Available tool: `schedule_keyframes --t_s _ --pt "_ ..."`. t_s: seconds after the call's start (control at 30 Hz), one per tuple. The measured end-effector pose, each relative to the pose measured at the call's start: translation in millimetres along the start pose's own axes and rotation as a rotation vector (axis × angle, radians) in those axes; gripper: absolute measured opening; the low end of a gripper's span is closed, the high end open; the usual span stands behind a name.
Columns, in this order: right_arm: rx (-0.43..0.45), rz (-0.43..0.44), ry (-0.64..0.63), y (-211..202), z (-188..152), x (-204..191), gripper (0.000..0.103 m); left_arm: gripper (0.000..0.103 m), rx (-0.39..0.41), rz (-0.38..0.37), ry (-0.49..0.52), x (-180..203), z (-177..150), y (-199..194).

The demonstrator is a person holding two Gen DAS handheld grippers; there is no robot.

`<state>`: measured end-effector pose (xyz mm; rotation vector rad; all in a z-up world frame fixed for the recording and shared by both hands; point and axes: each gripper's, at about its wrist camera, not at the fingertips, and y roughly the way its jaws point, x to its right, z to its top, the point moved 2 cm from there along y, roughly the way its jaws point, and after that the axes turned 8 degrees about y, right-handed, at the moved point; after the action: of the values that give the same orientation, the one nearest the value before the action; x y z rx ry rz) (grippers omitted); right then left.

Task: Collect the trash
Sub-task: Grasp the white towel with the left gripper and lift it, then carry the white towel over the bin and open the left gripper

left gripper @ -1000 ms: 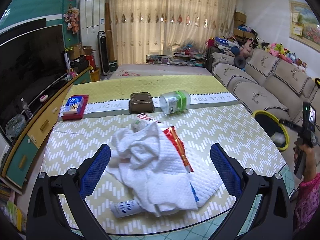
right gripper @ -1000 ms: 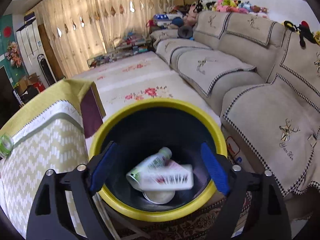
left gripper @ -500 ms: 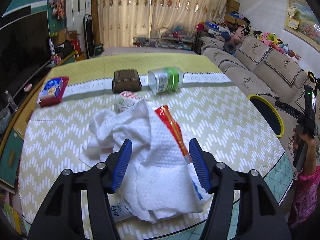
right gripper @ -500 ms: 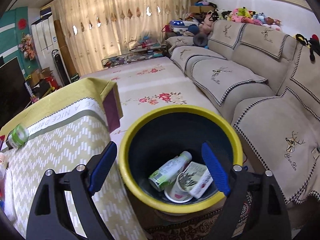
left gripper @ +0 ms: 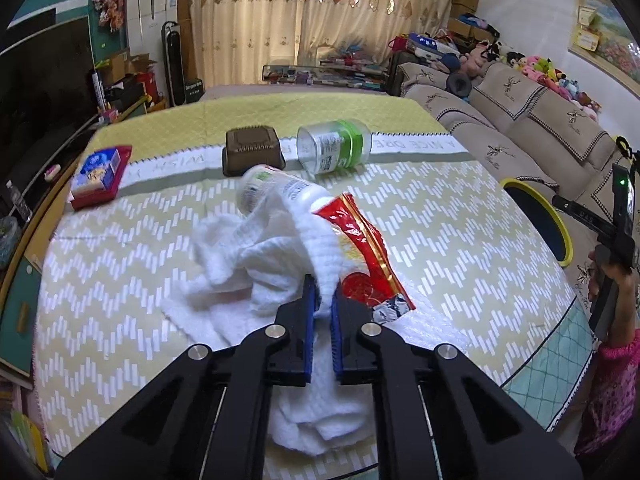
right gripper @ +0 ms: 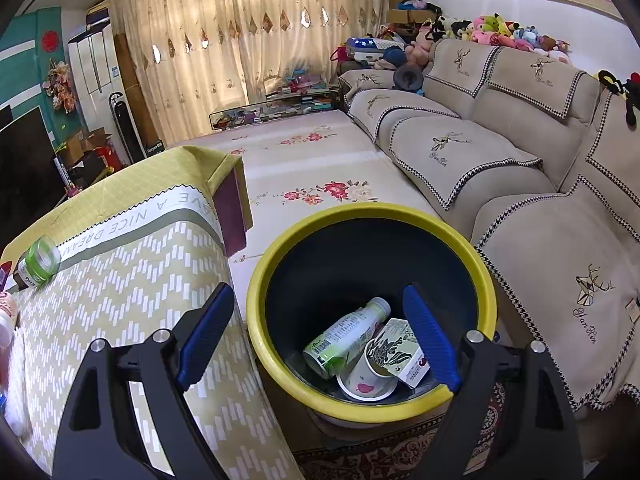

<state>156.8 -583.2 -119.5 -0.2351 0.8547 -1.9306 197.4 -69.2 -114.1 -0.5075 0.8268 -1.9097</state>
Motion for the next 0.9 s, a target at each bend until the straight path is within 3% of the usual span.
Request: schedule_keyframes --t_s 0.33,0.77,0.9 --pt "0.018 0.009 -0.006 -6 1 -2 0.082 0.006 0.115 0.071 0.040 -6 29 -54" --pt "0.014 0.012 0.000 -5 -2 -2 0.082 0.006 0.266 0.185 0.075 -21 101 -128" --pt "0.022 0.014 0.000 -6 -2 -3 0.082 0.006 0.282 0.161 0.100 -12 118 -136"
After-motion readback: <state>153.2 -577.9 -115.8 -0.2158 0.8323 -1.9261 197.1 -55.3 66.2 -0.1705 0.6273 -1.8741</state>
